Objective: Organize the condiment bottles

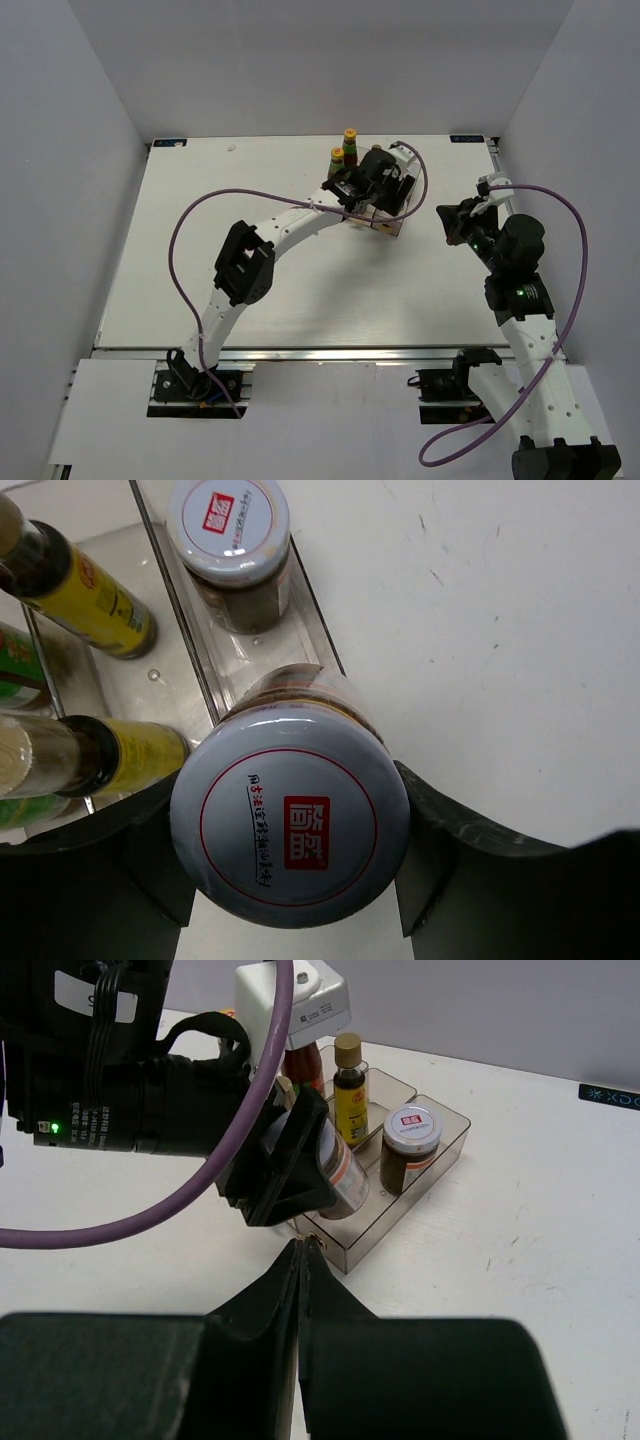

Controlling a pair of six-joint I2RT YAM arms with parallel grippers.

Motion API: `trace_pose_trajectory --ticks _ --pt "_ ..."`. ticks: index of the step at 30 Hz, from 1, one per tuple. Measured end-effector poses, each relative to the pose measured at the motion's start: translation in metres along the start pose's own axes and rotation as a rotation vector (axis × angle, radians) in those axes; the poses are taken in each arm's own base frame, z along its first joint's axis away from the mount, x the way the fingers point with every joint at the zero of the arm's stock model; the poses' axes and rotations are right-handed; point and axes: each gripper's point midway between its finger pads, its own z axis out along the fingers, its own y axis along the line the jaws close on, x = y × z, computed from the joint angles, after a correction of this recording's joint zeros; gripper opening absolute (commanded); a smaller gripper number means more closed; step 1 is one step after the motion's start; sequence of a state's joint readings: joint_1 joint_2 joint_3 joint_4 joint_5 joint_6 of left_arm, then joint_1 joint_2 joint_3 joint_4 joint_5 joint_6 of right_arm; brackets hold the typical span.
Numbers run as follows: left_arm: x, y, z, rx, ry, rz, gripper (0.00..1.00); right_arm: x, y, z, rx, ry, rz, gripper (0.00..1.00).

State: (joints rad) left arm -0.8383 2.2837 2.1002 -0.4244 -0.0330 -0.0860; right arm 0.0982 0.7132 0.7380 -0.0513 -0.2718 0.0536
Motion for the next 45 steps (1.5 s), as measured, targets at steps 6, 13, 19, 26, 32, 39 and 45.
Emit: trace_pose_trajectory --ticks 6,13,19,26,32,39,45 --pt "-0.012 0.006 0.006 -0.04 -0.059 -0.004 0.0 0.0 0.0 0.0 -0.001 -0.001 -0.001 0.0" --pt "0.011 0.014 0.044 -0.084 -0.036 -0.01 0.0 0.0 0.0 0.0 -0.002 -0.001 0.0 0.0" --pt "0.04 0.019 0.057 -0.107 0.03 -0.003 0.54 0.0 0.002 0.0 -0.01 -0.001 0.0 0.0" --pt "0.034 0.018 0.054 -0.105 0.02 -0.008 0.92 0.0 0.003 0.0 -0.019 0.001 0.0 0.0" --pt "0.013 0.015 0.043 -0.096 -0.026 -0.027 0.98 0.001 0.003 0.001 -0.019 0.004 0.001 0.0" --pt "-0.031 0.009 0.008 -0.084 -0.112 -0.049 0.86 0.001 -0.001 0.0 -0.007 0.002 0.002 0.0" --pt "-0.088 -0.007 -0.1 -0.049 -0.259 -0.076 0.03 0.0 -0.003 0.001 -0.004 -0.003 -0.001 0.43"
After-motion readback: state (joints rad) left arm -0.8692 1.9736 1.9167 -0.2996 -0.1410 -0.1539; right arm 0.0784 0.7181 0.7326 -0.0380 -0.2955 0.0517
